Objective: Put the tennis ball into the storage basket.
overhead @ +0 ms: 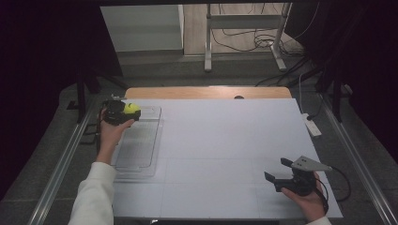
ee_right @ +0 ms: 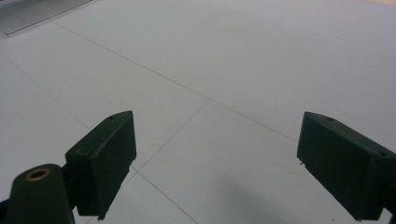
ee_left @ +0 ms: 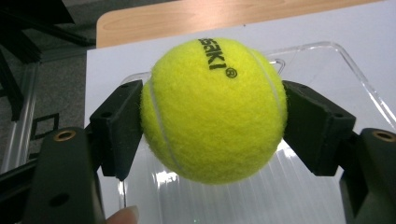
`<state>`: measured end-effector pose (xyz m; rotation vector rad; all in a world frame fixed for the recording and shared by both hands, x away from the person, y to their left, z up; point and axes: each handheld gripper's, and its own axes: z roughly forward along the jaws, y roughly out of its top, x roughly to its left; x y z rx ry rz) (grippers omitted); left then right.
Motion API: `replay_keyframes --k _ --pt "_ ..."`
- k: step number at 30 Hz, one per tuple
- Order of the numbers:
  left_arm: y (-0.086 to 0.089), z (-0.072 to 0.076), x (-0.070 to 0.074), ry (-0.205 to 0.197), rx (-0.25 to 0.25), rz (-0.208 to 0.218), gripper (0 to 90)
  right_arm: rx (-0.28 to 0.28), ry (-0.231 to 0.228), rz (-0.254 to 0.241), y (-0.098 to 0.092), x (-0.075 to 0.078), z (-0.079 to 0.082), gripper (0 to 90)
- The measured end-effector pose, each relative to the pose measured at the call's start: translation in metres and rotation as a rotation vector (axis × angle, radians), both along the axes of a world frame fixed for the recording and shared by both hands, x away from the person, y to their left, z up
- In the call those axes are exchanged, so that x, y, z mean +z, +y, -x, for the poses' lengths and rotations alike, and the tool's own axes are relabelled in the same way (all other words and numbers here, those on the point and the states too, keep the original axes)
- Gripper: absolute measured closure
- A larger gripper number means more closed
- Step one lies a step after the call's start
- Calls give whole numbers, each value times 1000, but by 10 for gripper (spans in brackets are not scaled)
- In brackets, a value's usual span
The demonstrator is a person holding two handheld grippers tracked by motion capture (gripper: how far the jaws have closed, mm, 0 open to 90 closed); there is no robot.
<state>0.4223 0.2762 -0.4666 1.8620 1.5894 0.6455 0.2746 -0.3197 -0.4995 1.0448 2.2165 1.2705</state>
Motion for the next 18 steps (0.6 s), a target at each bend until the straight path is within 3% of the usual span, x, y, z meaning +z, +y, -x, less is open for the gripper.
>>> replay_keyframes --k 18 --pt "1 -3 -11 62 -10 -3 268 1 1 -1 0 0 0 123"
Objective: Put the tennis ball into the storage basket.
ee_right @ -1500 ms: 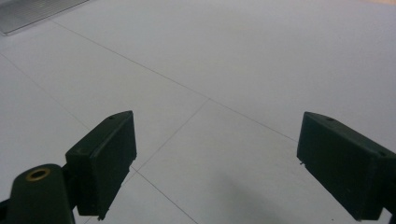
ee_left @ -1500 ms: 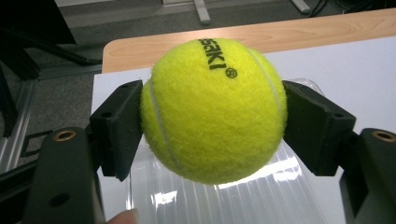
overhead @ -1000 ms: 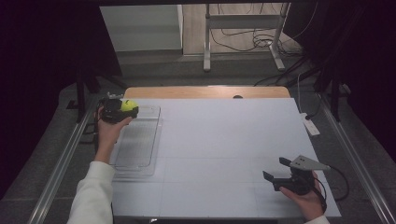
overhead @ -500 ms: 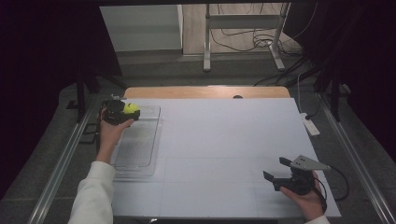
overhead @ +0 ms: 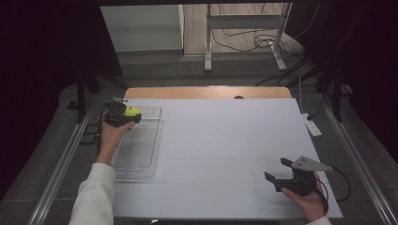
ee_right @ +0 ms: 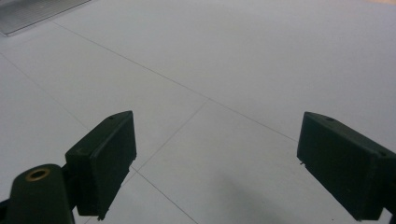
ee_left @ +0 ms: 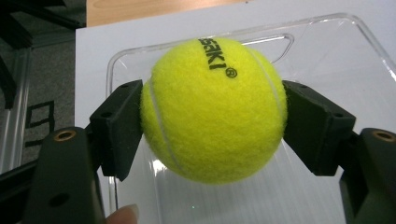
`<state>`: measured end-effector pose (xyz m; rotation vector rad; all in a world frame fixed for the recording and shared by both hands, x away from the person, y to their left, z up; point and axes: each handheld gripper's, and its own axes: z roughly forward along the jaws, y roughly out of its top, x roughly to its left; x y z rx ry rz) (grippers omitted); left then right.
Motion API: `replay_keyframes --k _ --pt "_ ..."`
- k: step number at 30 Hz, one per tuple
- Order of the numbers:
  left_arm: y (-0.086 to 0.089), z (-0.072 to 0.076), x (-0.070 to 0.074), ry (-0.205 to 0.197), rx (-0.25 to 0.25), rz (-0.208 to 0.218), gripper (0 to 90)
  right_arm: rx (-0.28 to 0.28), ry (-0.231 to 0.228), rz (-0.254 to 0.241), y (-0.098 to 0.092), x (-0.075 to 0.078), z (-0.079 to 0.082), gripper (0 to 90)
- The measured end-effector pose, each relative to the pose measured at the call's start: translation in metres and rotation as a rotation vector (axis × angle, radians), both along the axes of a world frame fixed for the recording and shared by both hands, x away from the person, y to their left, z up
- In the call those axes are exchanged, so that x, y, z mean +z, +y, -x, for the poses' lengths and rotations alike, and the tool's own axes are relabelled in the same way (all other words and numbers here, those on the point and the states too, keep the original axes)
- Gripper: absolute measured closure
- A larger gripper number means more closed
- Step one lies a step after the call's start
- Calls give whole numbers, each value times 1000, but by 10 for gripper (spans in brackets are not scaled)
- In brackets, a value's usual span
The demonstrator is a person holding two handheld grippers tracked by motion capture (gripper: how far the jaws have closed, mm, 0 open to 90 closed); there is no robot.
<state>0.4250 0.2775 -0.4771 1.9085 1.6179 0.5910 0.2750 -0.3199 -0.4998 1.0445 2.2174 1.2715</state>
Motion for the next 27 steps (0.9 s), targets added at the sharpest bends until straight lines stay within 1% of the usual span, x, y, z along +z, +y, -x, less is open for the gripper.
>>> replay_keyframes --k 5,12,20,23,24,27 --pt "-1 -1 -1 4 -2 4 268 1 -1 2 0 0 0 122" --pt "-5 -2 -3 18 -14 -8 268 0 -2 5 0 0 0 122" --pt "-6 -4 -7 45 -17 -12 268 0 0 3 0 0 0 123" --pt "-5 -5 -9 57 -18 -25 268 0 0 3 0 0 0 123" --pt "-5 -5 -10 59 -11 -21 268 0 0 3 0 0 0 123" --pt "-5 -6 -12 73 -11 -30 268 -1 1 2 0 0 0 123"
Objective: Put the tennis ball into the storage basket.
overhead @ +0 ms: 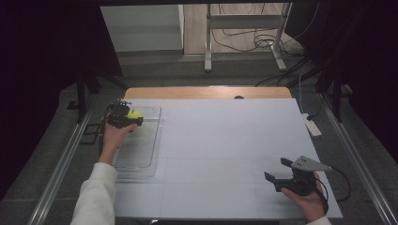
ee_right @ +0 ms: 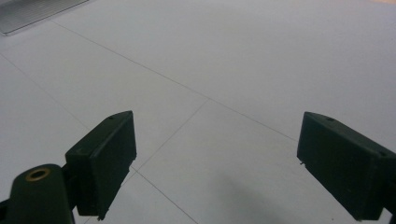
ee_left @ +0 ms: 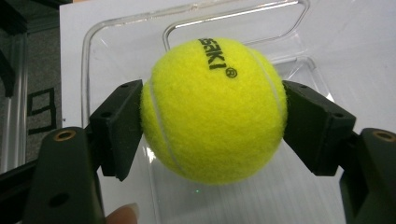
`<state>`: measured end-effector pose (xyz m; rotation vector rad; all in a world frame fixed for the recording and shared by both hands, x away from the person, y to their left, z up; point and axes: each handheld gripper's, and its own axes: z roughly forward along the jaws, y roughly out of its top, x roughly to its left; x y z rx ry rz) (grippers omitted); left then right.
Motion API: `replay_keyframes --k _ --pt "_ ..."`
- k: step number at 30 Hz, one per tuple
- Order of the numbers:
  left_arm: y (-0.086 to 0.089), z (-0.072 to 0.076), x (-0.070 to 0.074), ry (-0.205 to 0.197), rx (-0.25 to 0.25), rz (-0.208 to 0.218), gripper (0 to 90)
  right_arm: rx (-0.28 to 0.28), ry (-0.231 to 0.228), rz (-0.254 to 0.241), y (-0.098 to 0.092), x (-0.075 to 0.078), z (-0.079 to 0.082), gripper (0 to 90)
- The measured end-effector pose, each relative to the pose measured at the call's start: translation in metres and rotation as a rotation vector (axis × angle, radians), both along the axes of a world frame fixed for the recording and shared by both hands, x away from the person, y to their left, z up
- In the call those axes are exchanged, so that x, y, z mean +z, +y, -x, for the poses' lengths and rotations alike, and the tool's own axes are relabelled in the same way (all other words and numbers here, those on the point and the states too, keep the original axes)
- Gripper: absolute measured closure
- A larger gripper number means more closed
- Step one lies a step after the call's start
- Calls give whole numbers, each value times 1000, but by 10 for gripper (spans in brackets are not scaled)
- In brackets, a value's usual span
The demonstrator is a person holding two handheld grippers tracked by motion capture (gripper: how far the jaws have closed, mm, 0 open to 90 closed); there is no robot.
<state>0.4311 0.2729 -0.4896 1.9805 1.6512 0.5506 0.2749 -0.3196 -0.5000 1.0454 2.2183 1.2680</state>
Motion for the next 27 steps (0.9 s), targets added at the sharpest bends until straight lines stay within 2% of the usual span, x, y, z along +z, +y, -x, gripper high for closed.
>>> replay_keyframes --k 9,23,27 --pt "-3 -2 -4 13 -2 -12 267 -1 2 2 0 -1 0 123" --pt "-8 -7 -11 46 -5 -59 266 -1 3 2 0 -1 -1 123" --pt "-10 -9 -14 64 -1 -91 265 -1 7 1 0 -1 -1 123"
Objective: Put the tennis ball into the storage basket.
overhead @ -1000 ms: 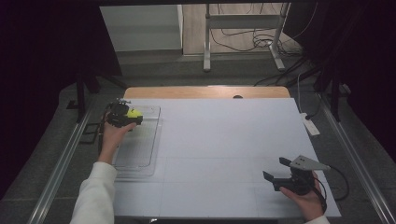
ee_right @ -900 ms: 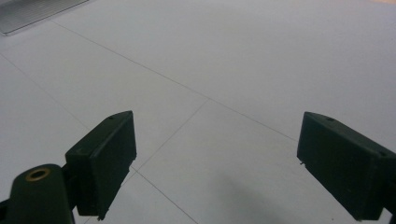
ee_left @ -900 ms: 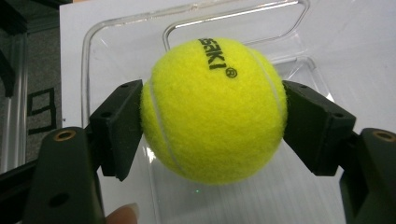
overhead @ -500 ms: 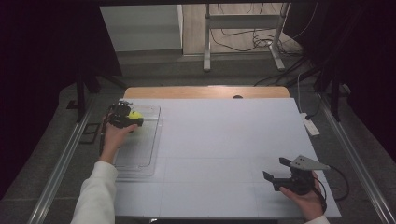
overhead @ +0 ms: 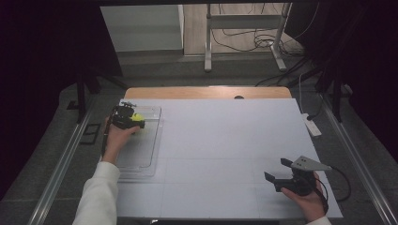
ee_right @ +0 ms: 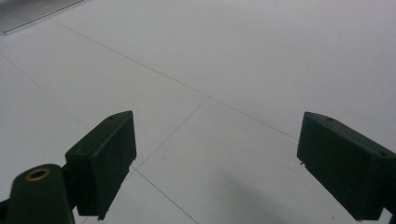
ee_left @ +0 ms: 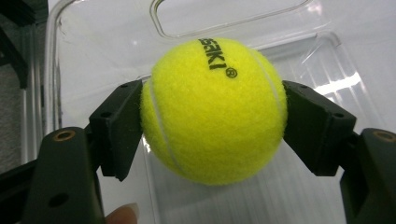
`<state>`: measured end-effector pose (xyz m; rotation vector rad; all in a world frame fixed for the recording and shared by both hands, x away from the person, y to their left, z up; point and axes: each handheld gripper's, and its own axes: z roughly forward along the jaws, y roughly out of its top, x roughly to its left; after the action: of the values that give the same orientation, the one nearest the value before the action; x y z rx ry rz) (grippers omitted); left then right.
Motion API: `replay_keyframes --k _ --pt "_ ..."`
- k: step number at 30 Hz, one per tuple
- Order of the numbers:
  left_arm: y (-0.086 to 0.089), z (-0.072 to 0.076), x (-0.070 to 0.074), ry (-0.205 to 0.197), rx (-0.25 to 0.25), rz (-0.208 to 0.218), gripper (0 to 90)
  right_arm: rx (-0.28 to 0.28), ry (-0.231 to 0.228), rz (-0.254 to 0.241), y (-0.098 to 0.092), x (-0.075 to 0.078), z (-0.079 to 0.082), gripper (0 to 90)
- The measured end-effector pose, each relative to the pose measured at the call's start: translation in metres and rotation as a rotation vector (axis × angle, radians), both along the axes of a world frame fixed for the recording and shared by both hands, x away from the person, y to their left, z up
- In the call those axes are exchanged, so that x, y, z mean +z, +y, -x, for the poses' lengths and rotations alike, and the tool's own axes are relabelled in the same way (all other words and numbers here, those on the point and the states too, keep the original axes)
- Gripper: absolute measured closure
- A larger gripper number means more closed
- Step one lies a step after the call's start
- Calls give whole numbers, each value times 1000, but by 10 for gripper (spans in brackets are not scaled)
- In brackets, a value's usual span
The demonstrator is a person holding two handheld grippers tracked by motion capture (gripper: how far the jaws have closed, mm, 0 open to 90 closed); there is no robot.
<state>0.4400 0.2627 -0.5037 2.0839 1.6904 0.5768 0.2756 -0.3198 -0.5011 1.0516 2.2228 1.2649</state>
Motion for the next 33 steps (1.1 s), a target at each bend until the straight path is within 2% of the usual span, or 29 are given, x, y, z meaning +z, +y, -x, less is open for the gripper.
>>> replay_keyframes --k 6,16,18,21,25,33 --pt "-3 -1 -1 1 -3 -30 264 0 1 1 0 0 0 122" --pt "-4 -1 -2 5 -1 -27 252 -1 0 3 0 0 0 123" --pt "-4 -1 -2 6 0 -27 220 0 0 1 0 0 0 122" --pt "-4 0 0 -10 -3 -22 195 0 1 1 0 0 0 122" --pt "-4 2 7 -44 -4 8 156 -1 1 4 0 0 0 123" --pt "-1 7 14 -75 -5 35 138 -1 1 4 0 0 0 123"
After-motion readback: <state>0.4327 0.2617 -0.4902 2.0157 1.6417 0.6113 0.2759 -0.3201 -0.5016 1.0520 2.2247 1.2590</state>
